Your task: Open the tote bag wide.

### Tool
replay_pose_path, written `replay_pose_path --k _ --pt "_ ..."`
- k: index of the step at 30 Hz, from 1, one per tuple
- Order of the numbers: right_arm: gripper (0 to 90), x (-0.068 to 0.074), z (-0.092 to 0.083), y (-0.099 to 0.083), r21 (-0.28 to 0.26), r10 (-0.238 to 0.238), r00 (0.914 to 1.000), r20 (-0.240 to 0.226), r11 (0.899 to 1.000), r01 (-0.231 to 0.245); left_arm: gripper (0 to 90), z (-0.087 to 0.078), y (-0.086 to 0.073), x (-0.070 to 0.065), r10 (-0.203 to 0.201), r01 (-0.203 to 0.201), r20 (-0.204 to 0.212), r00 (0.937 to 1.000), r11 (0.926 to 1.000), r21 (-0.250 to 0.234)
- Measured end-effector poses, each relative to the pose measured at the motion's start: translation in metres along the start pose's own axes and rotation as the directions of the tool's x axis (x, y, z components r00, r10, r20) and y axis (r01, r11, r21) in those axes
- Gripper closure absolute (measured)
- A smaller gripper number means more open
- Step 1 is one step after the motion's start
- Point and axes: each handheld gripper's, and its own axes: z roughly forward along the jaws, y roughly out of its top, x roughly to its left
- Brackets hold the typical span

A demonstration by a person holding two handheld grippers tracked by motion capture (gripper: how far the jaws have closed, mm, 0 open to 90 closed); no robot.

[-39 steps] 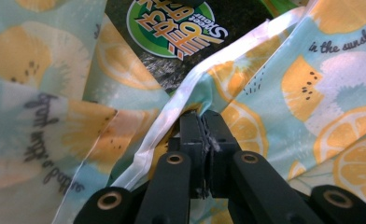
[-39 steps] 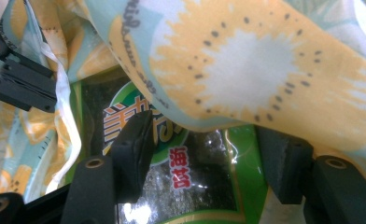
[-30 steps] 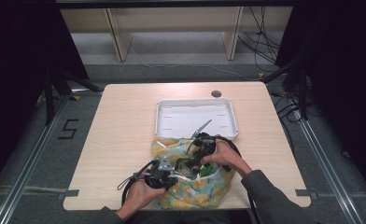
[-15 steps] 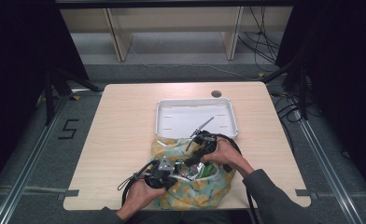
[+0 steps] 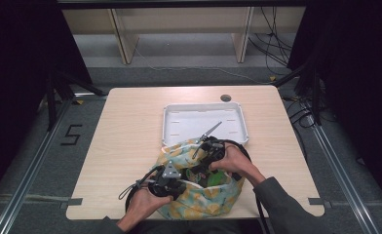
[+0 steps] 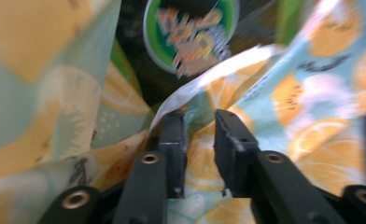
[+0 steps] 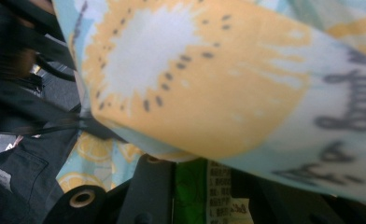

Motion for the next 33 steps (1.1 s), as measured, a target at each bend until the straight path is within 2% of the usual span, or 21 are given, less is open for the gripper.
replay_pose_path --k 1,3,5,6,12,13,14,15,17,18,19,20,21,22,23,24,25,27,28,29,33 --pt "75.6 0.001 0.000 0.000 0.005 0.028 0.9996 0.011 1.000 -0.028 67.8 -0.006 0.003 -0.002 0.022 -0.022 -0.006 0.9997 0.9997 -0.006" --pt "75.7 0.001 -0.002 -0.001 0.001 0.016 0.9998 0.007 1.000 -0.016 62.5 -0.021 0.011 -0.007 0.014 -0.014 0.017 0.9998 0.9987 -0.049" --pt "75.7 0.000 -0.002 -0.001 -0.009 -0.005 1.0000 -0.008 1.000 0.005 61.5 -0.026 0.014 -0.008 0.031 -0.030 0.011 0.9995 0.9975 -0.064" --pt "75.7 0.001 -0.002 -0.002 -0.005 0.005 0.9999 0.012 1.000 -0.005 61.4 -0.031 0.016 -0.008 0.038 -0.038 0.007 0.9992 0.9964 -0.075" --pt "75.7 0.001 -0.003 -0.003 -0.009 0.006 0.9998 0.021 1.000 -0.006 57.0 -0.055 0.030 -0.004 0.028 -0.038 -0.063 0.9976 0.9867 -0.158" --pt "75.7 0.001 -0.004 -0.003 -0.009 0.005 0.9999 0.016 1.000 -0.005 54.7 -0.061 0.035 0.000 0.053 -0.072 -0.110 0.9925 0.9821 -0.174" --pt "75.7 0.001 -0.004 -0.003 -0.012 0.001 0.9999 0.015 1.000 -0.001 52.4 -0.061 0.035 0.000 0.053 -0.072 -0.110 0.9925 0.9821 -0.174" --pt "75.7 0.001 -0.004 -0.004 -0.012 0.002 0.9999 0.015 1.000 -0.002 49.6 -0.063 0.039 0.006 0.060 -0.093 -0.179 0.9820 0.9792 -0.180" --pt "75.7 0.001 -0.004 -0.004 -0.013 0.000 0.9999 0.017 1.000 0.000 46.3 -0.060 0.042 0.014 0.056 -0.093 -0.216 0.9747 0.9820 -0.164" --pt "75.6 0.001 -0.004 -0.004 -0.013 -0.002 0.9998 0.018 1.000 0.002 44.1 -0.060 0.042 0.014 0.056 -0.093 -0.216 0.9747 0.9820 -0.164" --pt "75.6 0.001 -0.004 -0.004 -0.013 -0.002 0.9998 0.018 1.000 0.002 44.1 -0.056 0.043 0.018 0.074 -0.107 -0.228 0.9708 0.9848 -0.137" --pt "75.7 0.002 -0.005 -0.005 -0.011 0.000 0.9998 0.019 1.000 0.000 44.0 -0.052 0.043 0.023 0.077 -0.102 -0.214 0.9737 0.9891 -0.106" --pt "75.7 0.002 -0.005 -0.005 -0.011 0.000 0.9998 0.019 1.000 0.000 44.0 -0.052 0.044 0.027 0.104 -0.123 -0.218 0.9704 0.9895 -0.076" --pt "75.7 0.003 -0.006 -0.005 -0.008 -0.003 0.9997 0.024 1.000 0.004 52.1 -0.045 0.045 0.037 0.101 -0.120 -0.224 0.9694 0.9904 -0.070" --pt "75.7 0.003 -0.006 -0.005 -0.008 -0.003 0.9997 0.024 1.000 0.004 60.3 -0.045 0.045 0.037 0.101 -0.120 -0.224 0.9694 0.9904 -0.070" --pt "75.7 0.003 -0.006 -0.005 -0.007 -0.003 0.9997 0.024 1.000 0.004 60.3 -0.043 0.045 0.043 0.092 -0.110 -0.218 0.9717 0.9913 -0.073" --pt "75.7 0.004 -0.006 -0.006 -0.007 -0.006 0.9997 0.024 1.000 0.006 68.0 -0.040 0.046 0.048 0.081 -0.100 -0.217 0.9728 0.9921 -0.077" --pt "75.7 0.005 -0.008 -0.007 -0.002 -0.009 0.9999 0.012 1.000 0.009 83.1 -0.036 0.047 0.058 0.073 -0.093 -0.232 0.9698 0.9928 -0.075" --pt "75.8 0.006 -0.009 -0.008 -0.008 -0.018 0.9989 0.044 1.000 0.018 86.0 -0.034 0.047 0.062 0.066 -0.086 -0.240 0.9685 0.9936 -0.073" --pt "75.8 0.007 -0.009 -0.008 -0.008 -0.022 0.9989 0.042 1.000 0.022 88.7 -0.029 0.047 0.070 0.055 -0.075 -0.247 0.9675 0.9947 -0.071" --pt "75.9 0.009 -0.011 -0.012 -0.006 -0.021 0.9995 0.025 1.000 0.021 89.5 -0.021 0.043 0.080 0.032 -0.046 -0.253 0.9668 0.9977 -0.049"
